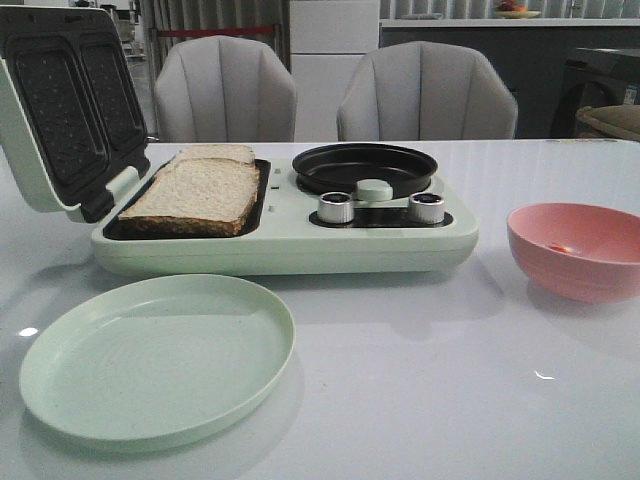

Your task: Make breakfast with bread and shrimp

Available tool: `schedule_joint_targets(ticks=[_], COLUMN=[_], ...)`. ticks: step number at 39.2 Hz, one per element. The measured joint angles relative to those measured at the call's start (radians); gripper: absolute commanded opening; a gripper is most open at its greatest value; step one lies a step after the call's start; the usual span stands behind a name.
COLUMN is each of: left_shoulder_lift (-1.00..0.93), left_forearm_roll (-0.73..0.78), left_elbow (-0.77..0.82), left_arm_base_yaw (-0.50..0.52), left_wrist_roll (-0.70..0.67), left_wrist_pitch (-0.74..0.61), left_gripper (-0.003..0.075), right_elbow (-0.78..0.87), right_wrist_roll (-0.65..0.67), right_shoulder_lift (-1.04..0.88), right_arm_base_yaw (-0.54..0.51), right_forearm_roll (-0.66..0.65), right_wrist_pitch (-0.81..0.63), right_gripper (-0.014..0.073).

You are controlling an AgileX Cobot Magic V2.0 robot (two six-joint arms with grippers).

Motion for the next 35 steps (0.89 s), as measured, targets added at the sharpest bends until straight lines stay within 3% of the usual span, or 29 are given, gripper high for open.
schedule_joint_targets(ticks=[5, 22, 35], left_shoulder_lift=[0.04, 0.109, 0.109], left_forearm_roll=[-0.067, -0.409, -0.442], left_elbow=[-0.005, -0.007, -0.007], left_arm_base_yaw=[0.0, -0.009, -0.18], left_wrist_roll=[0.032, 0.29, 0.413], left_wrist_pitch=[0.007, 0.139, 0.161], left_gripper=[0.0345, 0.0341, 0.0341], right_elbow=[0.0, 0.0, 0.0], right_wrist_roll=[0.0, 0.0, 0.0], right_shoulder_lift=[0.0, 0.0, 0.0], right_arm_base_yaw=[0.0, 0.0, 0.0], right_forearm_roll=[0.0, 0.0, 0.001], right_wrist_pitch=[0.0, 0.0, 0.0], right_gripper=[0.0461, 0.0461, 0.0461])
